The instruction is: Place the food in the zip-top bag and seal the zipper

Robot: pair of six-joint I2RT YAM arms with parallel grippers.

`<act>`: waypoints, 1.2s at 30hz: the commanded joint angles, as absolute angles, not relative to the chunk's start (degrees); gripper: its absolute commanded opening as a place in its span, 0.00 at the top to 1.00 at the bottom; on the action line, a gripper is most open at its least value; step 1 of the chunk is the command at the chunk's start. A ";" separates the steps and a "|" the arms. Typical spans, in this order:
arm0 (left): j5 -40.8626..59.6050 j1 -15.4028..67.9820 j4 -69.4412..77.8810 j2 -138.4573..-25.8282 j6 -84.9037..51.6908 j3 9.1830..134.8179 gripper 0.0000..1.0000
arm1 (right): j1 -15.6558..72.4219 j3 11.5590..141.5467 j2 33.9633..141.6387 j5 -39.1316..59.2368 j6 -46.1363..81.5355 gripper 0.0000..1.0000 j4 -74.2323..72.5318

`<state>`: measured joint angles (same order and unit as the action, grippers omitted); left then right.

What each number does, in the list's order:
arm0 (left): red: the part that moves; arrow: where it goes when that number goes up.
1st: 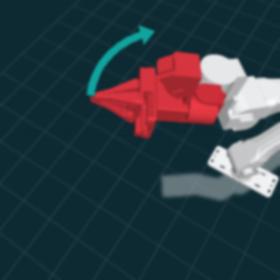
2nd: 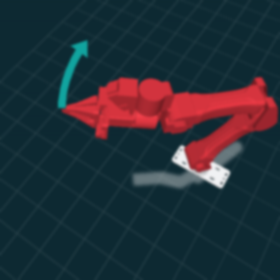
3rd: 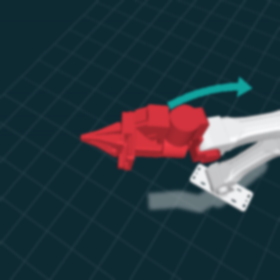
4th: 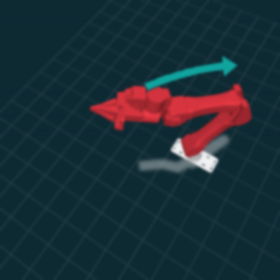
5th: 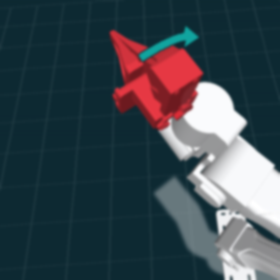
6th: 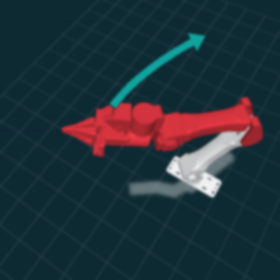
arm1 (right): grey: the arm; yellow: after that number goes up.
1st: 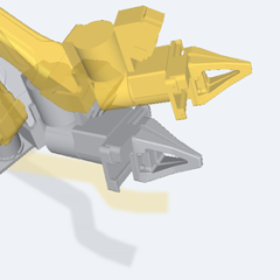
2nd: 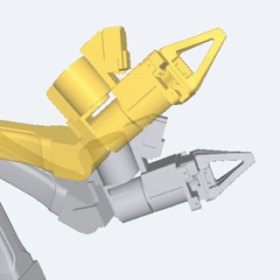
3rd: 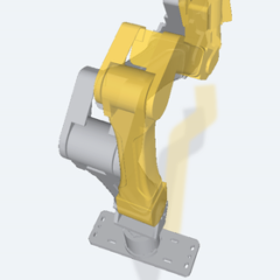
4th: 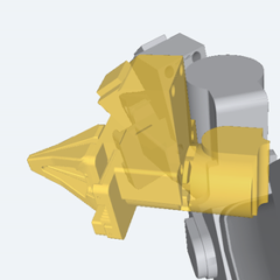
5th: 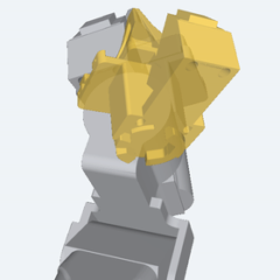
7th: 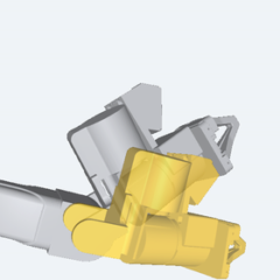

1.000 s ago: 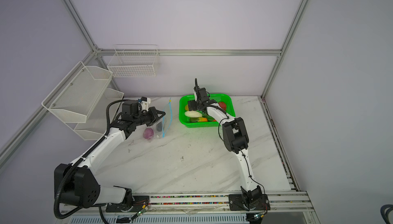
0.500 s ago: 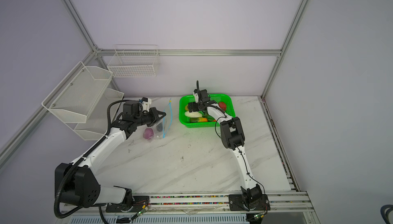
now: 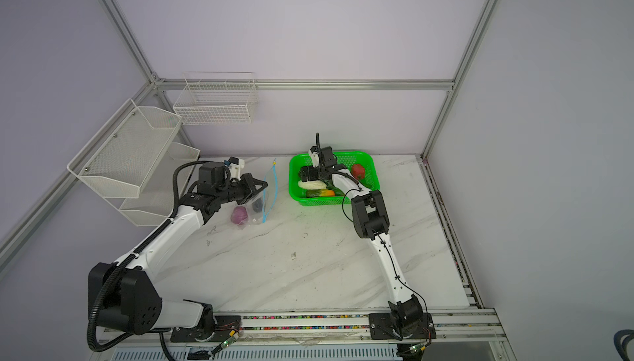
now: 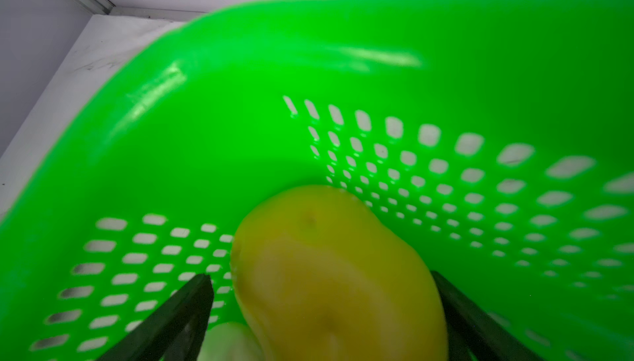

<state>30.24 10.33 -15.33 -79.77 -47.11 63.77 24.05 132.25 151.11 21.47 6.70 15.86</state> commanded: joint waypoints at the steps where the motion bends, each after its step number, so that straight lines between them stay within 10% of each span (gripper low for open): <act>1: 30.39 10.65 -15.03 -79.27 -45.53 67.68 1.00 | 23.74 133.58 152.58 23.09 8.94 0.03 13.74; 36: 29.78 10.64 -15.98 -78.22 -45.08 67.15 1.00 | 22.95 122.45 146.89 26.12 16.30 0.35 1.36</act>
<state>29.87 10.33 -15.99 -79.72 -46.68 63.79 23.22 124.42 149.73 26.00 16.25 1.50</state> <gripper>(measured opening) 0.047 0.731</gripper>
